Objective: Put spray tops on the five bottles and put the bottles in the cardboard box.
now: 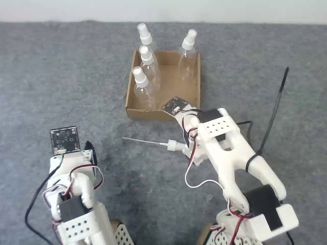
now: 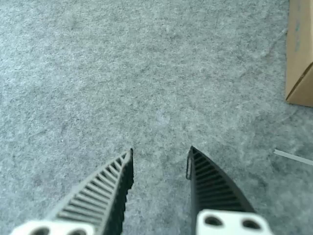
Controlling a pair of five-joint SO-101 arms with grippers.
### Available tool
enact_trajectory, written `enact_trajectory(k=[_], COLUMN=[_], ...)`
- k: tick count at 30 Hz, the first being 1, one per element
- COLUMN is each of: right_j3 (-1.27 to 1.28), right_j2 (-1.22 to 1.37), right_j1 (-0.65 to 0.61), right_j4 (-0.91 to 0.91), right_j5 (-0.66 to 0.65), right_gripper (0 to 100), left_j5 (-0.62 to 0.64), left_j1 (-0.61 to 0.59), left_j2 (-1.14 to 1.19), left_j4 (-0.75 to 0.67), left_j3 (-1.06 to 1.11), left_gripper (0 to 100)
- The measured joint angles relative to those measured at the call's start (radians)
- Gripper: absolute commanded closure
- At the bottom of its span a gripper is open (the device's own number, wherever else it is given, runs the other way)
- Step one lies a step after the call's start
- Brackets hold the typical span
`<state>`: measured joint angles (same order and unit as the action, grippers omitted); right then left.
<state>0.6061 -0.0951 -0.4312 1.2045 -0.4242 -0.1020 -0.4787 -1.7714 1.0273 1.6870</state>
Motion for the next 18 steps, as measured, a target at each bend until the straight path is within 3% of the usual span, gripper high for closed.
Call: enact_trajectory(k=[6, 18], right_j3=[0.0, 0.0], right_j2=[0.0, 0.064], right_j1=[-0.002, -0.002], right_j4=[-0.029, -0.114], right_j5=[-0.023, -0.028], right_gripper=[73.9, 74.3], left_j5=[0.0, 0.0], left_j1=[0.0, 0.0], left_j2=[0.0, 0.0], left_j4=[0.0, 0.0], left_j3=[0.0, 0.0], left_gripper=[83, 83])
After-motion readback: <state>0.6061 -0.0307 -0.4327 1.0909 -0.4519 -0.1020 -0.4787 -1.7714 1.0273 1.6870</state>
